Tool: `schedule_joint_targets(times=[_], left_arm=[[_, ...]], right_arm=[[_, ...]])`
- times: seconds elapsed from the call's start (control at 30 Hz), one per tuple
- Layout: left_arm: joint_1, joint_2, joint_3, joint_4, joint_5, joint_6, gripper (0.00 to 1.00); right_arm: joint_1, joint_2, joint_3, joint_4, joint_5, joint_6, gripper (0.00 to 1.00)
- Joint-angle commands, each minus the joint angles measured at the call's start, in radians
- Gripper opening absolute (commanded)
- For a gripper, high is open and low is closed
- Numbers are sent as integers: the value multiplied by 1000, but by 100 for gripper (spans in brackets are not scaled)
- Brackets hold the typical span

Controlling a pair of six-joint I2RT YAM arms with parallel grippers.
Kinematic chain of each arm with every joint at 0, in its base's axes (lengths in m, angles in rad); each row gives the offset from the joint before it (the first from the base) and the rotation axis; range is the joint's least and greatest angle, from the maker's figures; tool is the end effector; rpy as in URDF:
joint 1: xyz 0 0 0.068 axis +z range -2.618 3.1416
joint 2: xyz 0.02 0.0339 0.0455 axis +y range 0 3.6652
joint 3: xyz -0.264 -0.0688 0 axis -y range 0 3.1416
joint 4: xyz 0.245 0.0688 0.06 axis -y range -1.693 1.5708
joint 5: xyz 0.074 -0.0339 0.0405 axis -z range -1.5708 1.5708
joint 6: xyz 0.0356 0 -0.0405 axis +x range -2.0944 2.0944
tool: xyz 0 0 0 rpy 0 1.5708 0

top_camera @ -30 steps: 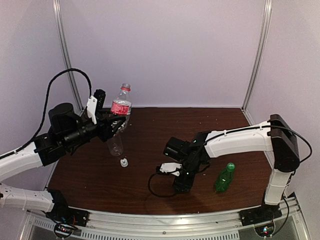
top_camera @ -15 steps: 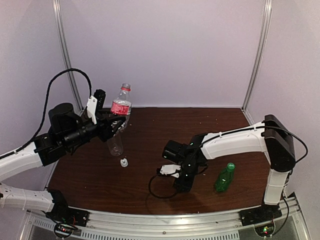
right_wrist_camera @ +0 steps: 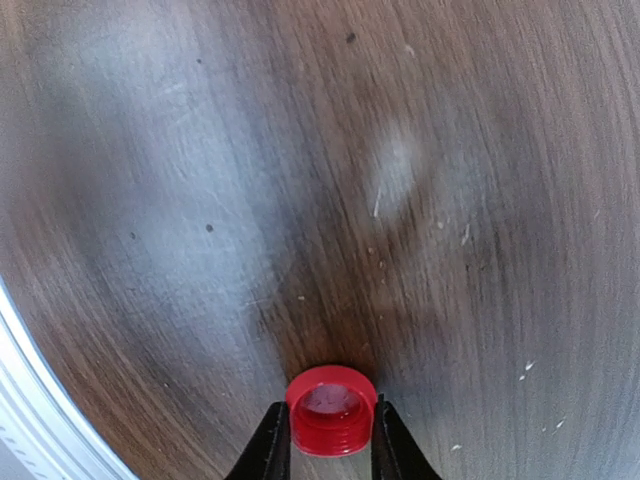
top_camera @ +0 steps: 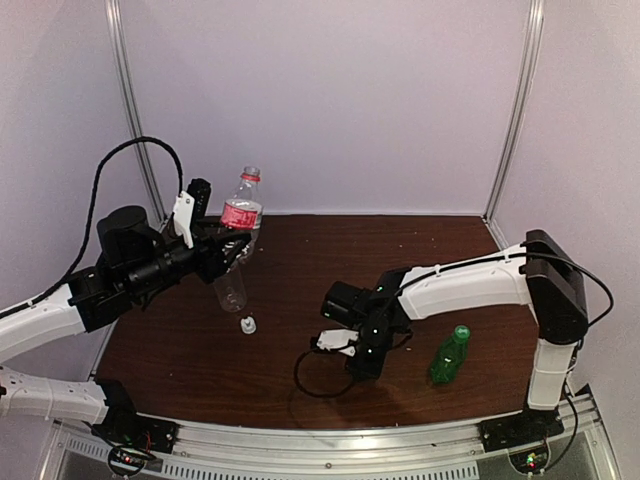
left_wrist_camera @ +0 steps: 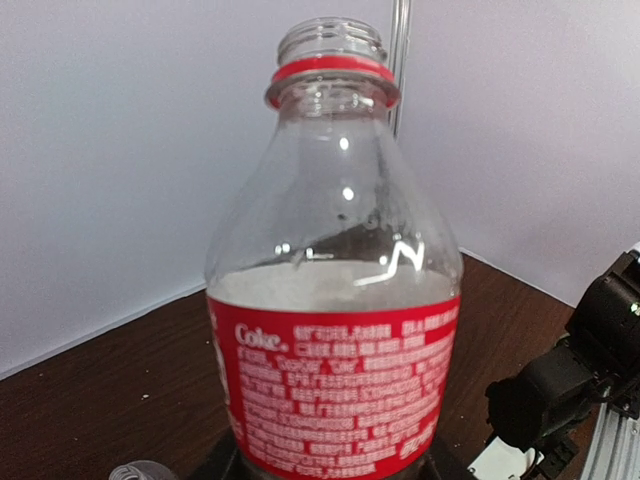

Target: Unscrew the bottle caps

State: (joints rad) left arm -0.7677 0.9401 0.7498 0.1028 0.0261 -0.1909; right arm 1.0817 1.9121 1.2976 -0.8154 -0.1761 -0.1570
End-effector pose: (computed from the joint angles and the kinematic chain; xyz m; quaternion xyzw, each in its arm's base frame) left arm 0.1615 -0.1572 0.3297 0.2182 0.7043 -0.3200 0.5949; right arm 0.1629 0.3194 0.1621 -0.5819 0.8055 0.1098 0.0236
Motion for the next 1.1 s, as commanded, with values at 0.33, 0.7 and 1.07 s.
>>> schedule_joint_targets(times=[0.33,0.7,1.07], left_arm=[[2,-46,-15,47,-11,10,15],[1,-57,-20,43,-11,10,15],[1,-26,-31,65,-9,1,15]], right_arm=[[-23,180,319,26,85,-20,19],[-80,373,591,-6,78,-49,28],[-146,116,370,199,38,-3,77]])
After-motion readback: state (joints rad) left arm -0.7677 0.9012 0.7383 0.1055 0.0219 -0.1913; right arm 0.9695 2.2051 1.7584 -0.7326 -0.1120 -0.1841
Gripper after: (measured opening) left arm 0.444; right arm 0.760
